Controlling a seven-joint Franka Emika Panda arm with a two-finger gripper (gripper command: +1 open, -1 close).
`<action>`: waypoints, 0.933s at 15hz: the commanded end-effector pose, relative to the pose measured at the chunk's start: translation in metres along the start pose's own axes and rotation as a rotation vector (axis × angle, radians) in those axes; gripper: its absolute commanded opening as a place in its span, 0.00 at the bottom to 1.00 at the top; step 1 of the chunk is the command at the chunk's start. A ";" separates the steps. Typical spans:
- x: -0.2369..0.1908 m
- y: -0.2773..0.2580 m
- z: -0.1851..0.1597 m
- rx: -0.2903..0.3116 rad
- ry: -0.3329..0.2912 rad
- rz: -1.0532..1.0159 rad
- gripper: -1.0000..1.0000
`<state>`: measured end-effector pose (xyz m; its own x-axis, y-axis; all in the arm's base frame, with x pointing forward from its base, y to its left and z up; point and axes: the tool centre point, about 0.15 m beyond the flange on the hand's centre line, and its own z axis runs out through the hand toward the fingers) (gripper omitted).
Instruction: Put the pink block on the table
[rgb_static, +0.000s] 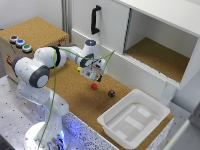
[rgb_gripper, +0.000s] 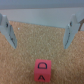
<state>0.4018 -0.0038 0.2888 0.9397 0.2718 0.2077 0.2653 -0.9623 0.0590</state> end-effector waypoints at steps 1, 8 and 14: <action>-0.013 0.013 0.039 -0.036 -0.093 -0.028 1.00; -0.004 0.010 0.066 -0.012 -0.134 0.005 1.00; 0.000 0.015 0.076 0.039 -0.161 0.042 0.00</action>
